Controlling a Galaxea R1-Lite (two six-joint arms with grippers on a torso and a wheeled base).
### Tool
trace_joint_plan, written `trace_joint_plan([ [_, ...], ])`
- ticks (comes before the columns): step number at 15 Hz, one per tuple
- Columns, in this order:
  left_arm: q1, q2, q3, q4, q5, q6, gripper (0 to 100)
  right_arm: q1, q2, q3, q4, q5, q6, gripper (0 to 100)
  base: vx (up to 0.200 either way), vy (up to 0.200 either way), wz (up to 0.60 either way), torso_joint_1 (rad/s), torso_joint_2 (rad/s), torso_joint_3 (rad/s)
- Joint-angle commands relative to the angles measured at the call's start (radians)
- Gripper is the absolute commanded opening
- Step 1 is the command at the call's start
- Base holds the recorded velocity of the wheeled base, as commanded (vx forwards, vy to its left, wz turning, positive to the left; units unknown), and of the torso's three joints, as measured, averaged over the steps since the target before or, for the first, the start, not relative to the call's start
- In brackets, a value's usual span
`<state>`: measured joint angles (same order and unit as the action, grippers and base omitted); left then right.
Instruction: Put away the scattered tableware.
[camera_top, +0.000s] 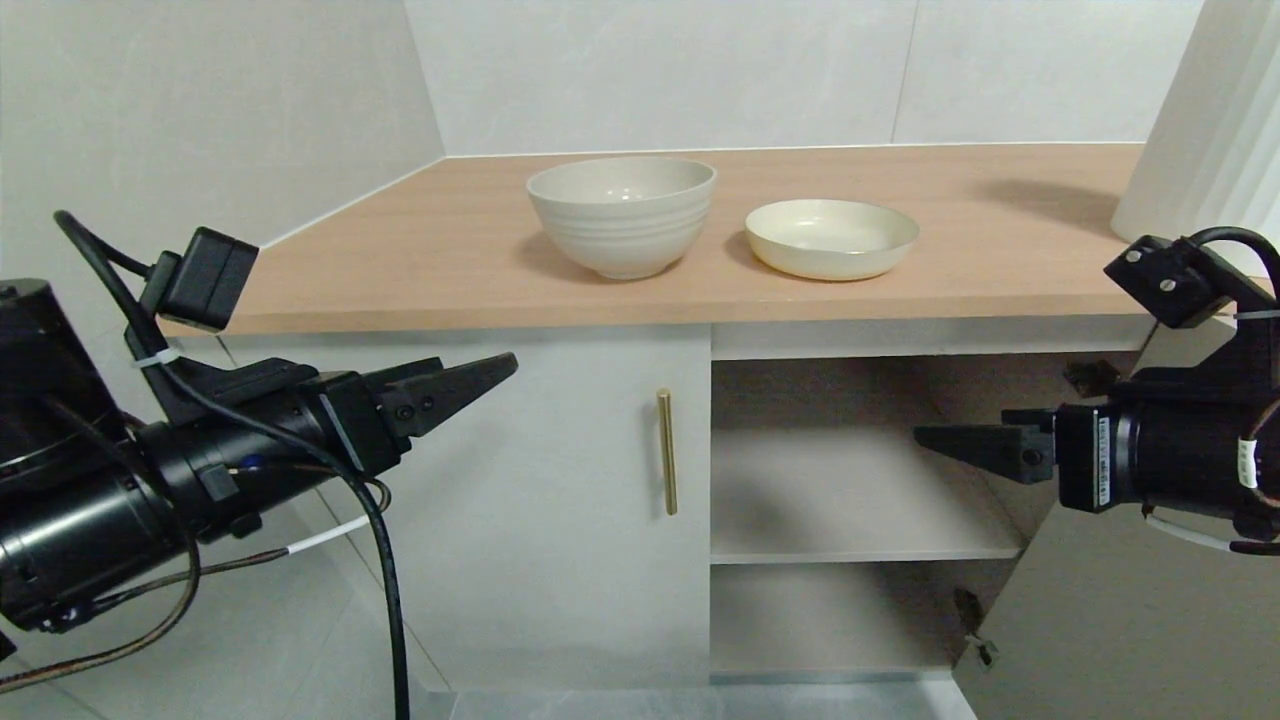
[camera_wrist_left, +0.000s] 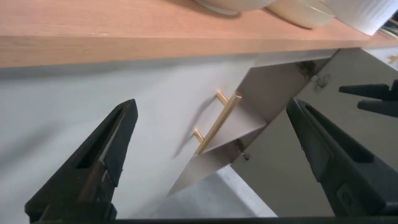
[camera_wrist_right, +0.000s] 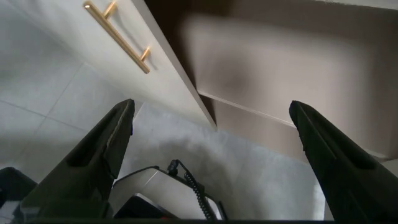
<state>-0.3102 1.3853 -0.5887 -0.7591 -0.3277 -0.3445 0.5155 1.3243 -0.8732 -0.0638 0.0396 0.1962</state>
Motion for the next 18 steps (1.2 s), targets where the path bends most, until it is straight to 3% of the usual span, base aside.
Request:
trace_joint_plan([
  [1, 0.0, -0.019, 0.001, 0.0, 0.001, -0.001, 100, 0.0, 0.0, 0.0, -0.001, -0.001, 0.0, 100, 0.0, 0.0, 0.0, 0.0, 0.0, 0.0],
  [7, -0.001, -0.009, 0.001, 0.011, 0.001, -0.001, 100, 0.0, 0.009, -0.001, -0.001, -0.001, 0.0, 100, 0.0, 0.0, 0.0, 0.002, -0.01, -0.002],
  [18, -0.004, 0.021, -0.019, 0.049, -0.001, -0.001, 100, -0.002, 0.024, -0.003, -0.001, -0.001, 0.0, 100, 0.0, 0.0, 0.0, 0.134, -0.41, -0.279],
])
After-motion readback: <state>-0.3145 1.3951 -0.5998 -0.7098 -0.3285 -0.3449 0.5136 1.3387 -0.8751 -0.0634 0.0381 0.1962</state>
